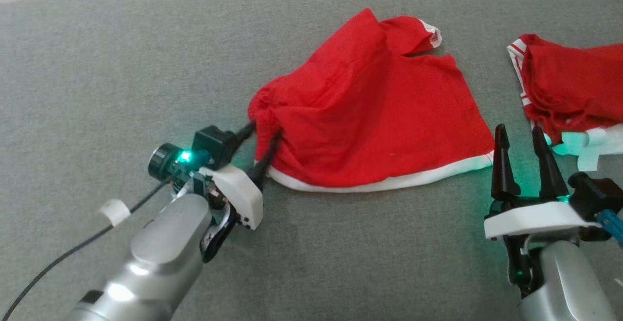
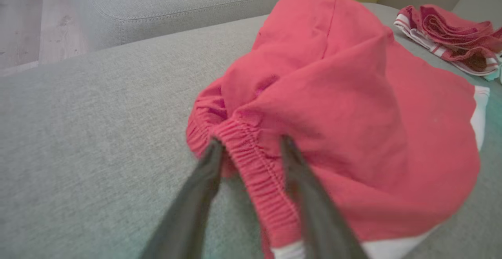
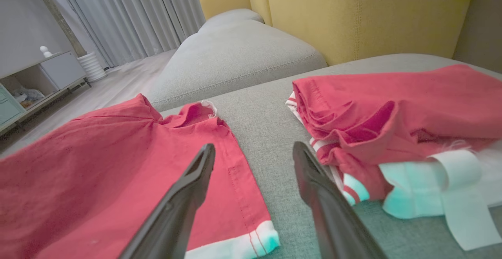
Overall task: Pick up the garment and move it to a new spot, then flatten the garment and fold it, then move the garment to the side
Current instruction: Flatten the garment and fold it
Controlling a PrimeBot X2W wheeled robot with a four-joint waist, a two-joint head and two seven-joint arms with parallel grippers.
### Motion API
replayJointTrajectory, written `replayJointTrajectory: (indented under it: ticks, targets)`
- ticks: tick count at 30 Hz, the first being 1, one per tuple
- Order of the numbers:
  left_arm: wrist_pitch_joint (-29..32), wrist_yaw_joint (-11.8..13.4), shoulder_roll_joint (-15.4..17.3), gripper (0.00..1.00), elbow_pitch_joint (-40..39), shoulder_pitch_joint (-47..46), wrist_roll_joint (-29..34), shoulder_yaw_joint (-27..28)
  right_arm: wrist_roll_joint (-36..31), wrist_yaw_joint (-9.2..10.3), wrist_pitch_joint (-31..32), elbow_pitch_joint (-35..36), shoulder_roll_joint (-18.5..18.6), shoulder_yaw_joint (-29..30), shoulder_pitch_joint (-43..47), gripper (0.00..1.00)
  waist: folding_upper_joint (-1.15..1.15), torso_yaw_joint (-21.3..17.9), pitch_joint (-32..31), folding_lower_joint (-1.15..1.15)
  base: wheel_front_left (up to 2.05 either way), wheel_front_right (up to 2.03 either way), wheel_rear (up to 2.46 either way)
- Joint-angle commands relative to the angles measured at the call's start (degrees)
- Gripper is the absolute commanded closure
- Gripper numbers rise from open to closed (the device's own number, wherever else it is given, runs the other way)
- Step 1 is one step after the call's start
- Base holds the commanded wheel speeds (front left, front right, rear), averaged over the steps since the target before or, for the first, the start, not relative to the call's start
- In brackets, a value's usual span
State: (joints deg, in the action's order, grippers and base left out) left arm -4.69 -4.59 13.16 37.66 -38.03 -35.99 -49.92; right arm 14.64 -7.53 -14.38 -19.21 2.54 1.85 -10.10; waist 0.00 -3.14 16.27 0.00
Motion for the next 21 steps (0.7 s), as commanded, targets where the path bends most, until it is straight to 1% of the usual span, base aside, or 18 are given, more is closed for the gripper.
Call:
replayJointTrajectory:
  ticks: [1, 6, 9, 10, 11, 17, 21]
  targets:
    - [-1.4, 0.3, 0.7, 0.0, -0.3, -2.4, 1.1, 1.2, 0.2, 0.04, -0.6, 2.2, 0.3, -1.5, -1.8, 0.0, 0.0, 0.5, -0.5, 0.0, 0.0, 0.0, 0.0]
    - [-6.0, 2.4, 0.0, 0.0, 0.6, -2.0, 2.2, 1.7, 0.4, 0.04, -0.6, 3.6, 0.3, -1.1, -1.2, 0.0, 0.0, 2.3, -2.2, 0.0, 0.0, 0.0, 0.0]
    - [-7.8, 3.7, -0.1, 0.0, -0.3, -1.0, 2.3, 2.3, 0.0, 0.04, -0.6, 4.1, 0.3, -0.6, -0.7, 0.0, 0.0, 3.7, -3.5, 0.0, 0.0, 0.0, 0.0]
    - [-7.8, 3.7, -0.1, 0.0, -0.3, -1.0, 2.3, 2.3, 0.0, 0.04, -0.6, 4.1, 0.3, -0.6, -0.7, 0.0, 0.0, 3.7, -3.5, 0.0, 0.0, 0.0, 0.0]
    - [-8.4, 4.4, -0.1, 0.0, -0.8, -0.6, 2.3, 2.8, -0.2, 0.04, -0.6, 4.3, 0.3, -0.4, -0.5, 0.0, 0.0, 4.2, -4.0, 0.0, 0.0, 0.0, 0.0]
    - [-10.2, 10.5, 0.9, 0.0, -6.8, 3.9, 3.5, 7.3, -1.4, 0.04, -0.6, 5.9, 0.3, 0.7, 1.0, 0.0, 0.0, 7.0, -6.5, 0.0, 0.0, 0.0, 0.0]
    - [-10.3, 14.7, 0.9, 0.0, -14.6, 9.9, 6.0, 12.8, -2.9, 0.04, -0.6, 7.0, 0.3, 0.9, 2.8, 0.0, 0.0, 8.4, -7.6, 0.0, 0.0, 0.0, 0.0]
